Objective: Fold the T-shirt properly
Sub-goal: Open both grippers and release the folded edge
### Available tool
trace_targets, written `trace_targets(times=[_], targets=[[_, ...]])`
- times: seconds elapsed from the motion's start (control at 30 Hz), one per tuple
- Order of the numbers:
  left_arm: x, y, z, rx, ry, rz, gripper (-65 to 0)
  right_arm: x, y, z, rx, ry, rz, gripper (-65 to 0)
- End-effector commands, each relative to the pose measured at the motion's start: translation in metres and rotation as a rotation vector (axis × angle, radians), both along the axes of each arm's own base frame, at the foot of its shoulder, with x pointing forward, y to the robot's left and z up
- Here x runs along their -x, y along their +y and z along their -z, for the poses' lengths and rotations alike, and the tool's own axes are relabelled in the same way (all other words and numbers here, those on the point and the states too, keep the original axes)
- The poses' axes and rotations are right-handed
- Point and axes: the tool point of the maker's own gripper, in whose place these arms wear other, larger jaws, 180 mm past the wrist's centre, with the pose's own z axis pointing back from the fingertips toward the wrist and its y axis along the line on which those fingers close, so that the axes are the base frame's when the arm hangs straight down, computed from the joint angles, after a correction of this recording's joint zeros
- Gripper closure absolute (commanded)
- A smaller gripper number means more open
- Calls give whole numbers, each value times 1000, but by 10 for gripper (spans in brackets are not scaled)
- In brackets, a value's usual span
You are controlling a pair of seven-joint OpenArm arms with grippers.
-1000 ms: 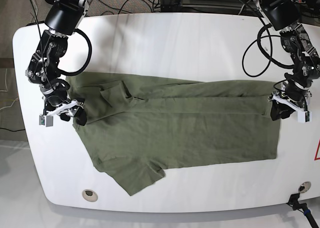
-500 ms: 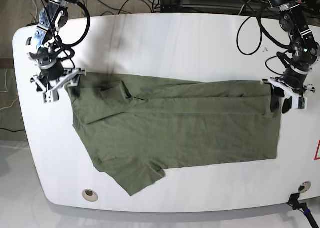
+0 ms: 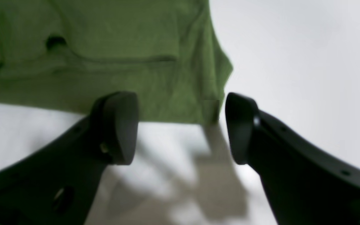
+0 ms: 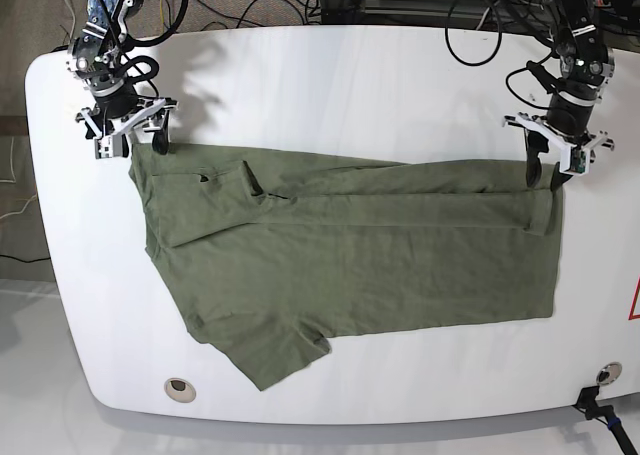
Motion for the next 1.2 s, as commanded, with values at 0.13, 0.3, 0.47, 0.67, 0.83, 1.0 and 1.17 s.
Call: trace_targets(times=[0.13,0.3,0.47,0.67,0.83,1.0,1.17], targets=[[-2,2,-14,-5,-49,9,-222,-12,-8,5,-36,-36,27,-419],[-2,2,-14,-5,-50,8,-222,-16,-8,7,-44,-37,32,-399],[1,21,-20,-20,-63,-44,-222,-15,-7,8,-50,-35,34,-39],[2,25,-7,0,-35,-60,-222,-15,-6,10,-54,-33,36,0],[-3,32,13,42,-1,-91,-222,-12,-6,11,-54,-27,36,0],[-3,46,22,62,11,-139,-222,-11,-5,12,-55,-25,36,0],[2,64,27,67,24,-188,-239,-11,-5,12,-55,-25,36,0]])
